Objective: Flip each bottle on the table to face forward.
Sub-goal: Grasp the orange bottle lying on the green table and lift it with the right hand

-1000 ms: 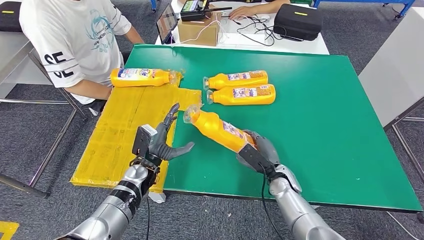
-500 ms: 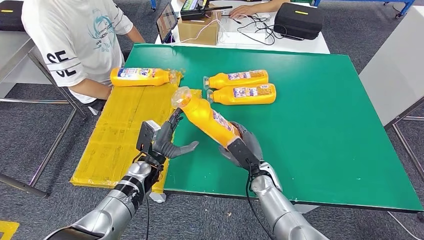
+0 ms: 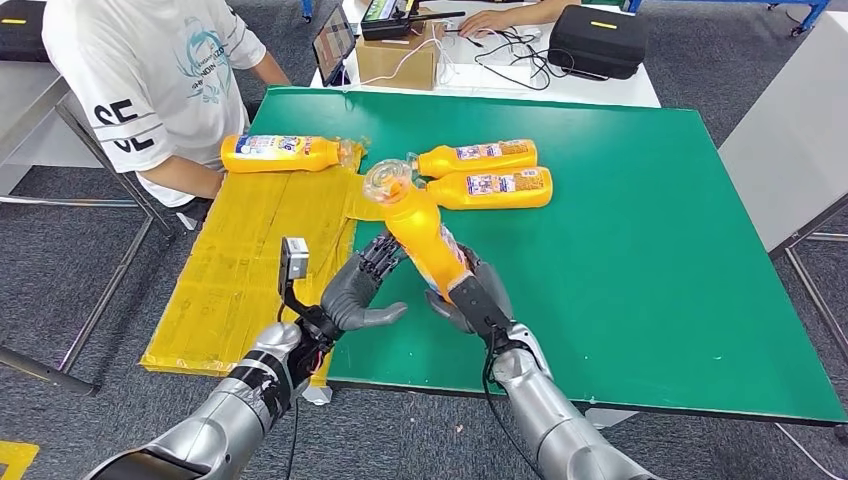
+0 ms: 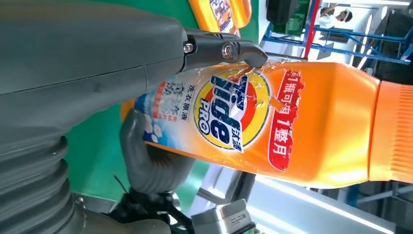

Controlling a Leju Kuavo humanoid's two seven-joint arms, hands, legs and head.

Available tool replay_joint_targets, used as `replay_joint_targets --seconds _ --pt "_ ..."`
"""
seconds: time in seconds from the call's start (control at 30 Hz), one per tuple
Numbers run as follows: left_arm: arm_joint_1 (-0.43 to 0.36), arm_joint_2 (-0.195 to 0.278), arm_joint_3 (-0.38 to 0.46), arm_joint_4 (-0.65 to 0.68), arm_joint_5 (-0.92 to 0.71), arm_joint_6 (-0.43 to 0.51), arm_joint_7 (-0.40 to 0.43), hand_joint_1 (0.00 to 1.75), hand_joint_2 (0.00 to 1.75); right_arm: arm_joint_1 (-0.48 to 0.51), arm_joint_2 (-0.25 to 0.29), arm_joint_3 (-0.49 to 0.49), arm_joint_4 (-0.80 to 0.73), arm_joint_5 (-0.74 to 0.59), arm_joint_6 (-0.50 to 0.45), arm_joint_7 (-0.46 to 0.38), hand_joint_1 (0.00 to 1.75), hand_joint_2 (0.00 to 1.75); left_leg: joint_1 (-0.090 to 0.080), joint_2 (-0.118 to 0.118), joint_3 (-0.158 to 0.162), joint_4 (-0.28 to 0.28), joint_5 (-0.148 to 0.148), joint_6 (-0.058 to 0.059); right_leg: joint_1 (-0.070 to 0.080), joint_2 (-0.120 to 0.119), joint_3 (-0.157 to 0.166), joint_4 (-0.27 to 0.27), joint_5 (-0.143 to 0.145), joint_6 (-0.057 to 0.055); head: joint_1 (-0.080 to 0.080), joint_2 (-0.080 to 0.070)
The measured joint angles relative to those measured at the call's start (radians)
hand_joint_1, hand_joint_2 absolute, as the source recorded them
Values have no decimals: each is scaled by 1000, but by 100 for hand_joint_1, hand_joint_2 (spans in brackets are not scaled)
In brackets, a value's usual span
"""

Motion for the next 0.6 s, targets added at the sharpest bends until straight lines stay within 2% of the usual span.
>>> replay_joint_targets --seconds 0.4,0.5,0.6 --pt "-1 0 -6 -14 27 17 11 0 175 4 35 15 36 -9 21 -4 175 175 0 0 0 0 0 0 0 0 0 0 0 0 0 0" --pt "-1 -1 -10 -26 26 77 10 0 175 8 40 21 42 -21 46 -5 175 175 0 0 0 0 0 0 0 0 0 0 0 0 0 0" --pt "-1 -6 -15 -40 15 194 -4 0 175 22 52 28 47 -32 57 -4 175 175 0 0 0 0 0 0 0 0 0 0 0 0 0 0"
